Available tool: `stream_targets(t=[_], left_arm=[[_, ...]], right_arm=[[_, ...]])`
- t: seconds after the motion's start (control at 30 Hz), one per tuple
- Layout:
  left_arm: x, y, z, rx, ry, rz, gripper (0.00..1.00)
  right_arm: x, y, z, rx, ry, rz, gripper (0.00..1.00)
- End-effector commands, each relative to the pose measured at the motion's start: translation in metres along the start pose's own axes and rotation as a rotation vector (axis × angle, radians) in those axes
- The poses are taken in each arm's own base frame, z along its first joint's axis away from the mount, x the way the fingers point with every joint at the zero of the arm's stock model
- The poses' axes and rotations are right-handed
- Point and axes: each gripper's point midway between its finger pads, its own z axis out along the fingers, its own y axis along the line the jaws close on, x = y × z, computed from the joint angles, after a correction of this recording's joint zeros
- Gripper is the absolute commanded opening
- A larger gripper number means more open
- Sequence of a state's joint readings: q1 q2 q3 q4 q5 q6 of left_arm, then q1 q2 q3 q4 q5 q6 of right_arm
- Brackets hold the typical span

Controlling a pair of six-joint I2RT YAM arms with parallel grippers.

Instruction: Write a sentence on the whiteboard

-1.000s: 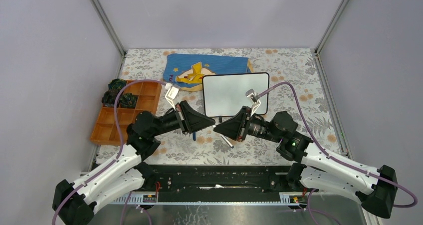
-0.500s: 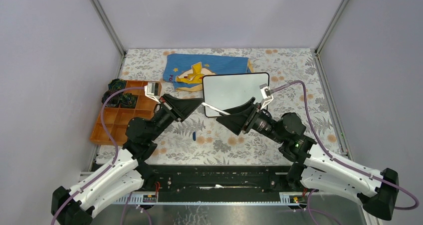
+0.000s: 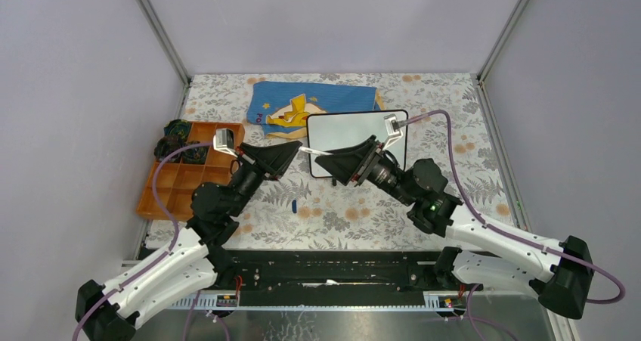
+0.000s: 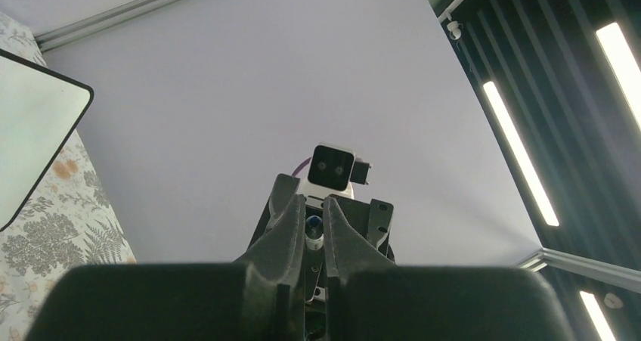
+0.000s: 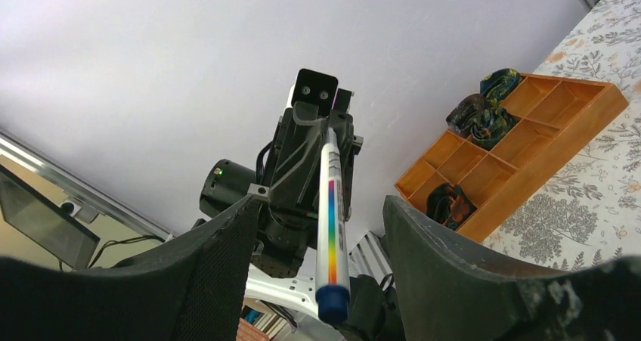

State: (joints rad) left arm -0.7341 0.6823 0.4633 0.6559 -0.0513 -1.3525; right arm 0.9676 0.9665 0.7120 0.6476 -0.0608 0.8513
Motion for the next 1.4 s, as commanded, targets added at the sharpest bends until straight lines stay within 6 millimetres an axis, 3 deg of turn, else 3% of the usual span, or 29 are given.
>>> stream_targets(t=[0.0, 0.4, 0.7, 1.03, 1.37], left_arm=[[-0.005, -0.012, -0.002, 0.043, -0.035, -0.022, 0.0], [-0.008, -0.006, -0.005, 0.016, -0.055, -0.012, 0.0], [-0.005, -0.001, -0.004, 0.0, -0.045, -0.014, 0.0], [-0.001, 0.003, -0.003, -0.011, -0.036, -0.011, 0.0], [0.002, 0.006, -0.004, -0.018, -0.032, -0.009, 0.0]], right_arm=[[-0.031, 0.032, 0.012, -0.079, -0.095, 0.001, 0.67], [-0.026, 0.028, 0.017, -0.058, -0.068, 0.0, 0.42], [-0.025, 0.026, 0.02, -0.051, -0.062, -0.006, 0.41], [-0.025, 0.024, 0.019, -0.048, -0.066, -0.009, 0.29], [-0.026, 0.019, 0.017, -0.035, -0.084, -0.006, 0.33]])
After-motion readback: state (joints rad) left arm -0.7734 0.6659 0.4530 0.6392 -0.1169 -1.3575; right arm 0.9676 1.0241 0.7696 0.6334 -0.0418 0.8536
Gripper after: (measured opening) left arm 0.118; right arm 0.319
